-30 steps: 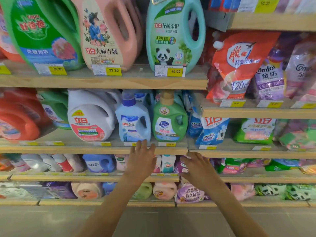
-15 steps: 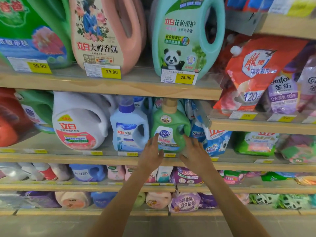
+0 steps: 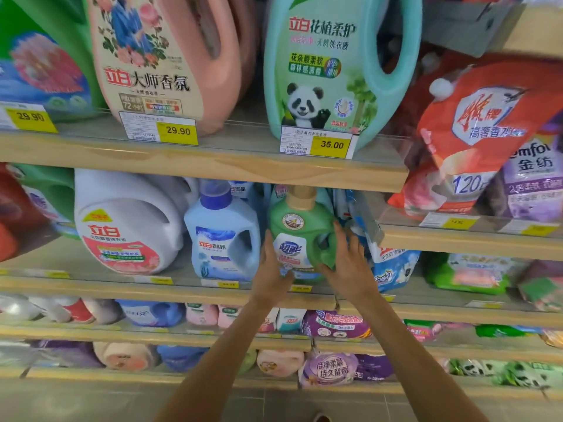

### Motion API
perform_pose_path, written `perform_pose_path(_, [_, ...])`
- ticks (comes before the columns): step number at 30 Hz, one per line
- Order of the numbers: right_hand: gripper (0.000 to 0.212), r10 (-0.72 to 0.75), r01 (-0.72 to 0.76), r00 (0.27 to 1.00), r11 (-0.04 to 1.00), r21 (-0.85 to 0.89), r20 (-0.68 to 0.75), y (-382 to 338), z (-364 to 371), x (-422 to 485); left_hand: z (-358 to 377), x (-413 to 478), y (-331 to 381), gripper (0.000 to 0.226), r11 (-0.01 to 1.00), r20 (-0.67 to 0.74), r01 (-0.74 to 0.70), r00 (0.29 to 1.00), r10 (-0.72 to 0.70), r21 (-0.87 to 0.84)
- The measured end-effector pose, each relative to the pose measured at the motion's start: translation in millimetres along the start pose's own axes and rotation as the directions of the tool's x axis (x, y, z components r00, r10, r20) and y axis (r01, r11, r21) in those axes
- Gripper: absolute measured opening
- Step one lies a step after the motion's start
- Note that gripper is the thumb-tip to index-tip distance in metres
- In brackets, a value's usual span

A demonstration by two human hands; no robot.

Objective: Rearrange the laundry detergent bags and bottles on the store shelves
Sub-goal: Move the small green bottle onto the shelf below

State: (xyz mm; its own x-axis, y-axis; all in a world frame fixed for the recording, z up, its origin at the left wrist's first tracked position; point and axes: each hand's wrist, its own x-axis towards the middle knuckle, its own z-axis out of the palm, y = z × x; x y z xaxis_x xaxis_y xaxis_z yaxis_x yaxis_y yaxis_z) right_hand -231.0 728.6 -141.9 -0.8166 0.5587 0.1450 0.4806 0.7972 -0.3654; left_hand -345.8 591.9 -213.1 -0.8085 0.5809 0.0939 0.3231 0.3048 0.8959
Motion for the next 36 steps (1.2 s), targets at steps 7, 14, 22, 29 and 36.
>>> perform_pose_path(7, [0.107, -0.06, 0.059, 0.998, 0.987, 0.152, -0.001, 15, 12, 23, 26, 20, 1, 0.113, 1.0, -0.201, 0.022, 0.98, -0.017, 0.019])
perform_pose_path(14, [0.115, -0.079, 0.081, 0.997, 0.944, 0.321, -0.019, 22, 23, 33, 22, 37, -5, 0.103, 0.999, -0.241, 0.04, 0.97, -0.033, 0.025])
perform_pose_path(22, [0.131, -0.058, 0.064, 0.998, 0.885, 0.461, -0.026, 28, 33, 46, 0, 30, -23, 0.108, 1.0, -0.074, -0.008, 0.997, 0.009, 0.013])
perform_pose_path(29, [0.138, -0.059, 0.075, 0.997, 0.892, 0.446, -0.05, 33, 33, 55, -3, 30, -20, 0.111, 0.995, -0.027, -0.015, 0.999, 0.018, 0.094])
perform_pose_path(36, [0.131, -0.088, 0.118, 0.989, 0.949, 0.292, -0.115, 30, 27, 40, -13, 35, -16, 0.097, 0.998, 0.05, 0.05, 0.997, -0.053, 0.049])
